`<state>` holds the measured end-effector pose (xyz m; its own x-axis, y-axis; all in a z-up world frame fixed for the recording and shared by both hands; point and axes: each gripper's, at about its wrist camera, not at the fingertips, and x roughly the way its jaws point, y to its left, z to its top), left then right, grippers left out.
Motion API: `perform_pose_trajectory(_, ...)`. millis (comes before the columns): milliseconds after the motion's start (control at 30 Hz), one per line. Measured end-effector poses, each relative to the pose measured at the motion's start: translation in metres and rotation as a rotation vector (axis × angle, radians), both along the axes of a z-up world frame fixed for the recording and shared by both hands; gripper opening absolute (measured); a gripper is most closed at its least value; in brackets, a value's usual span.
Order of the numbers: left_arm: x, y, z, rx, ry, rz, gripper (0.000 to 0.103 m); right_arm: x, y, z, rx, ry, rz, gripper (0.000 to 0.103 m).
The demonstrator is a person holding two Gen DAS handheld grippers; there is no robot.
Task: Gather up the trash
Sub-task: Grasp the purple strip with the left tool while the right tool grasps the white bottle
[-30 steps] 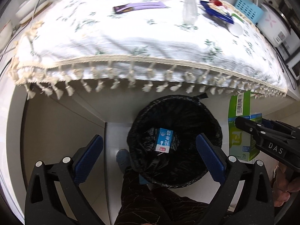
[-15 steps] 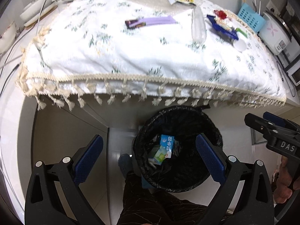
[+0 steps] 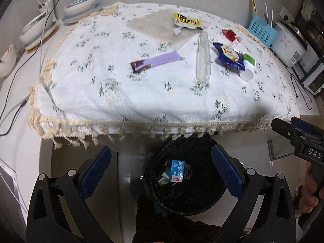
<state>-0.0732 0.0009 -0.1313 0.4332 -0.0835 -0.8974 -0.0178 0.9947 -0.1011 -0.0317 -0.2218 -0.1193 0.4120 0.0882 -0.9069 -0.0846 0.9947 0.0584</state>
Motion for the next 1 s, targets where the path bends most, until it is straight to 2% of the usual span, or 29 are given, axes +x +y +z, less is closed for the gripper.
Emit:
perform_pose_trajectory(467,0.060,0.014,0.015,0.018,-0.011,-0.025,0.093,0.044,-0.009,0.011,-0.008,-0.013,-0.042,0.094)
perform_pose_trajectory(733,0.099,0.016,0.003,0.040,0.019,-0.069,0.089,0.081,-0.017,0.002,-0.010,0.025,-0.080,0.089)
perform_pose_trajectory(1000,0.140,0.023,-0.014,0.059,0.056,-0.116,0.085,0.126,-0.032,-0.003,0.018,0.077,-0.173,0.083)
